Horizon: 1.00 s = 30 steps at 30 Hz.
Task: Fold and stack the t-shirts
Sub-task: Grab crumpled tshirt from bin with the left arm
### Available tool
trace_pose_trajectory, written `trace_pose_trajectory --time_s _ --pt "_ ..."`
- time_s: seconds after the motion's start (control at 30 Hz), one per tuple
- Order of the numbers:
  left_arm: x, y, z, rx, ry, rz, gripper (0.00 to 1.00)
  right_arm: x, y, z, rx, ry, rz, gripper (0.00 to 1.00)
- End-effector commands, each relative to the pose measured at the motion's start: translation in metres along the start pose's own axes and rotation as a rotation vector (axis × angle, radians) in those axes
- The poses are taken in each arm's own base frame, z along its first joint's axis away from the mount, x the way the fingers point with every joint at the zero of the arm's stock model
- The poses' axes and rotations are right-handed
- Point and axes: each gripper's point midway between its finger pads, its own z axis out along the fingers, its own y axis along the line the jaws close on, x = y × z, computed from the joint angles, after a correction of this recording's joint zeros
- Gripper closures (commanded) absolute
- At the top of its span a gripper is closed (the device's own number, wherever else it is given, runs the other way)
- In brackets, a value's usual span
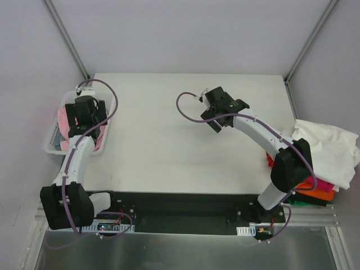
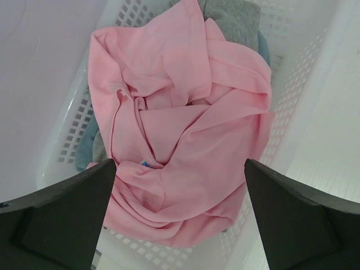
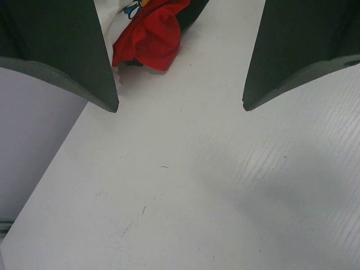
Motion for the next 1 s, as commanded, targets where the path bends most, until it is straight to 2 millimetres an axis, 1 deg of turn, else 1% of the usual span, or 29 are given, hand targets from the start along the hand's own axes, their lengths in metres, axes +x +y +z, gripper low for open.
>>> trace_pose_trajectory --time_s 0.0,0.07,0.1,0.17,0.2,0.27,0.3,0.33,0.37,0.4,0.43,0.47,0.5,0.53,0.57,0.6,0.63,0.67,0.73,0.8,0.87,0.97 --pt "-0.009 0.0 0.001 0.014 -0.035 -0.011 0.01 -0.012 -0.008 -0.011 0.007 -0.032 0.036 0.04" --pt "-0.01 -0.002 0.002 0.033 -0.036 0.004 0.01 -0.012 -0.008 -0.011 0.006 -0.032 0.036 0.04" --pt "-0.009 -0.009 0.003 0.068 -0.038 0.015 0.01 -0.012 -0.007 -0.01 0.003 -0.031 0.034 0.04" --pt "-0.008 -0.014 0.006 0.108 -0.047 0.051 0.01 -0.012 -0.007 -0.011 0.003 -0.031 0.032 0.04" --pt "-0.005 -0.015 0.011 0.108 -0.039 0.065 0.01 -0.01 -0.006 -0.01 -0.001 -0.027 0.031 0.04" --pt "-0.011 -0.011 0.021 0.075 -0.042 0.079 0.02 -0.011 -0.005 -0.012 -0.014 -0.038 0.037 0.04" --pt "-0.004 -0.012 0.033 0.068 -0.009 0.086 0.02 -0.011 -0.004 -0.012 -0.022 -0.042 0.039 0.04" --pt "-0.003 -0.007 0.041 0.053 0.008 0.077 0.02 -0.011 -0.003 -0.014 -0.027 -0.047 0.042 0.04" --pt "-0.01 -0.004 0.047 0.042 0.007 0.06 0.02 -0.012 -0.002 -0.014 -0.035 -0.049 0.043 0.04" --pt "0.0 -0.006 0.06 0.044 0.05 0.066 0.02 -0.012 -0.002 -0.015 -0.039 -0.051 0.042 0.04" --pt "0.001 -0.005 0.066 0.039 0.06 0.065 0.02 -0.011 -0.001 -0.014 -0.044 -0.048 0.042 0.04" --pt "-0.004 -0.004 0.071 0.036 0.056 0.068 0.02 -0.011 -0.001 -0.016 -0.047 -0.052 0.043 0.04" --pt "0.002 -0.007 0.081 0.038 0.081 0.074 0.02 -0.011 0.001 -0.015 -0.051 -0.052 0.042 0.04" --pt "-0.006 -0.004 0.086 0.026 0.072 0.057 0.02 -0.011 0.001 -0.015 -0.051 -0.052 0.042 0.04" --pt "-0.002 -0.006 0.095 0.029 0.092 0.061 0.03 -0.01 0.002 -0.014 -0.058 -0.05 0.038 0.04" --pt "-0.003 -0.005 0.099 0.026 0.096 0.056 0.03 -0.01 0.003 -0.014 -0.063 -0.049 0.038 0.04" --pt "-0.012 -0.002 0.102 0.019 0.081 0.051 0.04 -0.009 0.004 -0.013 -0.066 -0.045 0.033 0.04" --pt "-0.01 -0.001 0.107 0.014 0.093 0.052 0.04 -0.009 0.005 -0.012 -0.068 -0.043 0.032 0.04" --pt "-0.017 0.0 0.111 0.014 0.082 0.047 0.08 -0.008 0.006 -0.011 -0.073 -0.037 0.027 0.04" --pt "-0.018 -0.001 0.115 0.02 0.084 0.042 0.12 -0.008 0.009 -0.009 -0.079 -0.031 0.02 0.04" --pt "-0.022 -0.002 0.116 0.026 0.075 0.028 0.12 -0.007 0.01 -0.007 -0.086 -0.024 0.018 0.04" --pt "-0.026 -0.006 0.112 0.058 0.059 0.013 0.12 -0.005 0.013 -0.004 -0.094 -0.009 0.009 0.04"
